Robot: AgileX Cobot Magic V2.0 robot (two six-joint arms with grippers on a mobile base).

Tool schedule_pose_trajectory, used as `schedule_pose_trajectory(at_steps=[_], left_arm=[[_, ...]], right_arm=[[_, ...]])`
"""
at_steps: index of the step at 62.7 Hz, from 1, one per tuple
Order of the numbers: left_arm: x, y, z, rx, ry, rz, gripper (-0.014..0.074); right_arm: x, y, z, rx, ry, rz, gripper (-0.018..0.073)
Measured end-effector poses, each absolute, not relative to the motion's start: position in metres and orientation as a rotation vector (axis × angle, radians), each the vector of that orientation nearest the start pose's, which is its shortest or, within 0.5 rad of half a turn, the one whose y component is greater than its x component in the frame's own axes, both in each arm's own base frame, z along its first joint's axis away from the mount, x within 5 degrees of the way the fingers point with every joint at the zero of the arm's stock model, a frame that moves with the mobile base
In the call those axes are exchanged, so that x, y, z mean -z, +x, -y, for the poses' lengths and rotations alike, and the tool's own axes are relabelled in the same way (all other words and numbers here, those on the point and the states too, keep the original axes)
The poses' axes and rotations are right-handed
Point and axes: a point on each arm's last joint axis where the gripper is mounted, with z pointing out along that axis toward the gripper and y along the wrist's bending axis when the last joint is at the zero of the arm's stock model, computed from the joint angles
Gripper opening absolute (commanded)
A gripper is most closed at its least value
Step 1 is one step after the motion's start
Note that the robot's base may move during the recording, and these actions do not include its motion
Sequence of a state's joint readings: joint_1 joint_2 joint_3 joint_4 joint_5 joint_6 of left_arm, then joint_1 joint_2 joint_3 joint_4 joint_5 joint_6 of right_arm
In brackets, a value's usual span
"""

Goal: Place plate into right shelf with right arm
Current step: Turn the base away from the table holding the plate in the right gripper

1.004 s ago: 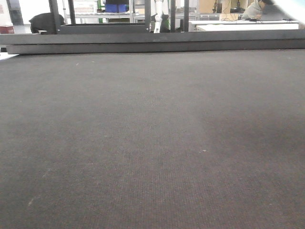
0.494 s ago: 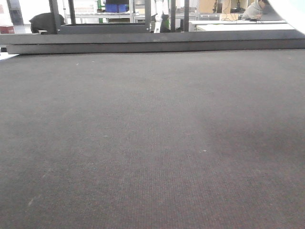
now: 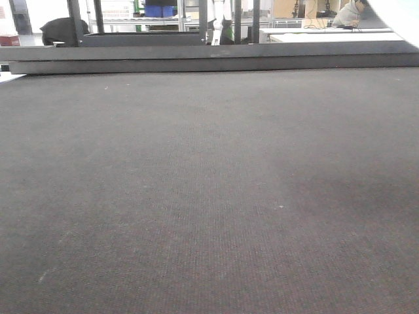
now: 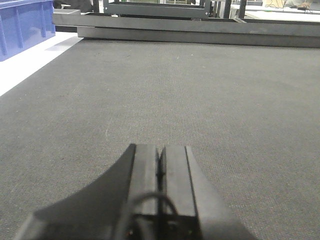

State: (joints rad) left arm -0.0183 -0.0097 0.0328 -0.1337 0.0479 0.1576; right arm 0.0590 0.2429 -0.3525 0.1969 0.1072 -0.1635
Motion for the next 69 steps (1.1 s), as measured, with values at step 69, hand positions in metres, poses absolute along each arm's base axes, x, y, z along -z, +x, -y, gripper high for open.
schedule_pose_trajectory(at_steps=[69], left_arm=[[-0.1983,0.057,0.0016,0.0,0.038,-1.554,-0.0128]], right_arm=[[-0.3072,0.0672,-0.0059,-0.089,-0.037,-1.479,0.0056]])
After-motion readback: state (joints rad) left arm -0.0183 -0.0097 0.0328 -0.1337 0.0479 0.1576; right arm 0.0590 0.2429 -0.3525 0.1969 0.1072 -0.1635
